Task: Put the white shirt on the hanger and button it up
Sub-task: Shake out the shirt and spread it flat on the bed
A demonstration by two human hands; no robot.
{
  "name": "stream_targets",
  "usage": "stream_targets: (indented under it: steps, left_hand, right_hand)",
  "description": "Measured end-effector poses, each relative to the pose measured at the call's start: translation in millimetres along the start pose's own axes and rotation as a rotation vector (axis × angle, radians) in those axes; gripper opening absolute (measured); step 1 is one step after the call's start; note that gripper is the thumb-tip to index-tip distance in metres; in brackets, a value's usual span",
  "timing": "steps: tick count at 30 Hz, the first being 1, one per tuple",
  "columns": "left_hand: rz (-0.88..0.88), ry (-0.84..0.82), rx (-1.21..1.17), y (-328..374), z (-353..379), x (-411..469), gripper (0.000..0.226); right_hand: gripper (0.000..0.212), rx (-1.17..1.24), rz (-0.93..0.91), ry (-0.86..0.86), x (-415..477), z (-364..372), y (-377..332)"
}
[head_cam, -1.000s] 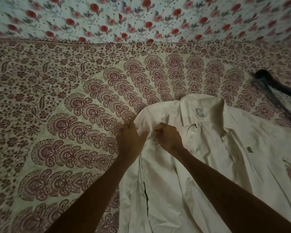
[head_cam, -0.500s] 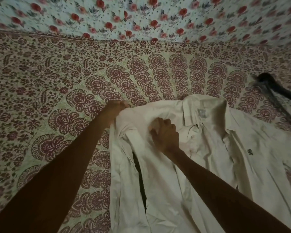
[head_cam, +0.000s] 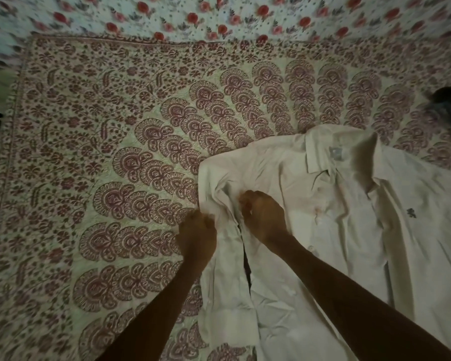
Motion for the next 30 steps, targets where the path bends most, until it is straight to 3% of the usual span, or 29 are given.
stream_targets:
  steps: [4,8,10,13,15,17,19,23,30]
  left_hand:
    - [-0.176,0.011,-0.267,-5.3,-24.9,10.2,0.033]
    - [0.119,0.146,0.338,-12.5,-93.2,43.7,0.034]
    - [0.179,0.245,0.528,-20.0,-119.6,64.0,0.036]
    - [0.142,0.358,0.545,-22.8,-132.8,74.8,0.037]
    - [0.281,0.389,0.480,-10.4,-123.9,63.4,0.035]
    - [0.529,0.283,0.451,-0.7,-97.2,38.3,0.033]
    - [0.654,0.116,0.472,-6.6,-65.0,10.8,0.036]
    - [0.533,0.008,0.478,-38.9,-38.5,-18.2,0.050]
    - [0.625,-0.088,0.354,-0.9,-15.0,-25.8,0.026]
  right_hand:
    - [0.019,-0.012,0.064,-0.020,-6.1,1.3,-1.6]
    - [0.019,-0.058,0.032,-0.036,-8.8,-1.3,-9.3]
    - [0.020,-0.084,0.021,-0.033,-10.1,-3.4,-13.0]
    - [0.019,-0.095,0.020,-0.023,-16.0,-5.3,-17.2]
    - [0.017,-0.073,0.001,-0.025,-22.3,-4.7,-22.2]
    - [0.015,-0.071,-0.051,-0.058,-28.3,-1.0,-27.2]
    - [0.016,-0.106,-0.095,-0.144,-34.8,5.6,-28.3]
    - [0.015,-0.126,-0.069,-0.329,-45.8,17.4,-23.1]
    - [0.012,0.195,0.168,-0.082,-48.9,-1.5,16.2]
Point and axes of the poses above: each hand's wrist, its own x-axis towards the middle knuckle, its own z-axis out of the palm, y = z × x, the point moved 4 cm from there along x, towards the middle knuckle, and after that the axes turned 15 degrees about -x, right-handed, at the moved point
